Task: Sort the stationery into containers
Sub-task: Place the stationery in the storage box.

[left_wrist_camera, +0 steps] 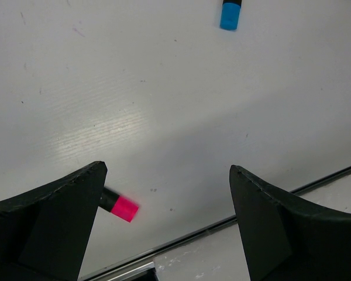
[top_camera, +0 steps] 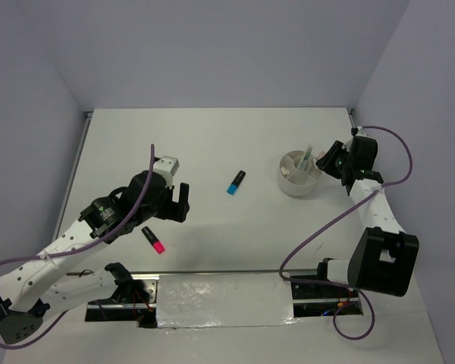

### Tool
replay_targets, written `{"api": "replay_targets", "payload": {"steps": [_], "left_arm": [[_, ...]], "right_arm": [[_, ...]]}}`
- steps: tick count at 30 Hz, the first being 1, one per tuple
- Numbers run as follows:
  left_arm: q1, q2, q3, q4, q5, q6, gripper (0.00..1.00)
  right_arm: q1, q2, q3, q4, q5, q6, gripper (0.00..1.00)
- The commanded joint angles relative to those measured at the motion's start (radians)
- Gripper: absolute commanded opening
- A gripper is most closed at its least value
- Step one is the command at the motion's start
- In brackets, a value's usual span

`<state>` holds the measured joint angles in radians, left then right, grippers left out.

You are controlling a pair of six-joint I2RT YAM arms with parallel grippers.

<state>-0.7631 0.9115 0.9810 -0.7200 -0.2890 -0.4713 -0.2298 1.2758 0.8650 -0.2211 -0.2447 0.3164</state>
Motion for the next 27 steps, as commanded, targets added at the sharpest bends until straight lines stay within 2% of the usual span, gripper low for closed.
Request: {"api": "replay_targets", "payload": {"steps": [1,9,12,16,18,20,27], "left_arm": [[-0.002,-0.019,0.007,0.039,0.007,0.020,0.99],[-0.001,-0.017,0.005,0.039,0.005,0.020,0.99],[-0.001,-0.017,0.002,0.042,0.014,0.025,0.99],[-0.001,-0.014,0.004,0.039,0.010,0.025,0.99],[-0.001,-0.013,0.002,0.039,0.010,0.023,0.99],[-0.001,-0.013,0.002,0.040,0.011,0.023,0.99],[-0.001,-0.007,0.004,0.033,-0.012,0.011,0.99]], "right_arm": [[-0.006,0.010,0.039,0.042,-0.027,-0.005,0.01],[-0.008,0.048,0.051,0.031,-0.022,-0.003,0.07],[-0.008,0.057,0.052,0.023,-0.016,0.001,0.15],[-0.006,0.054,0.055,0.025,-0.033,0.000,0.39],[-0.006,0.048,0.054,0.025,-0.031,0.001,0.44],[-0.006,0.036,0.055,0.025,-0.027,0.003,0.53],[-0.006,0.020,0.060,0.012,-0.028,0.007,0.56]]}}
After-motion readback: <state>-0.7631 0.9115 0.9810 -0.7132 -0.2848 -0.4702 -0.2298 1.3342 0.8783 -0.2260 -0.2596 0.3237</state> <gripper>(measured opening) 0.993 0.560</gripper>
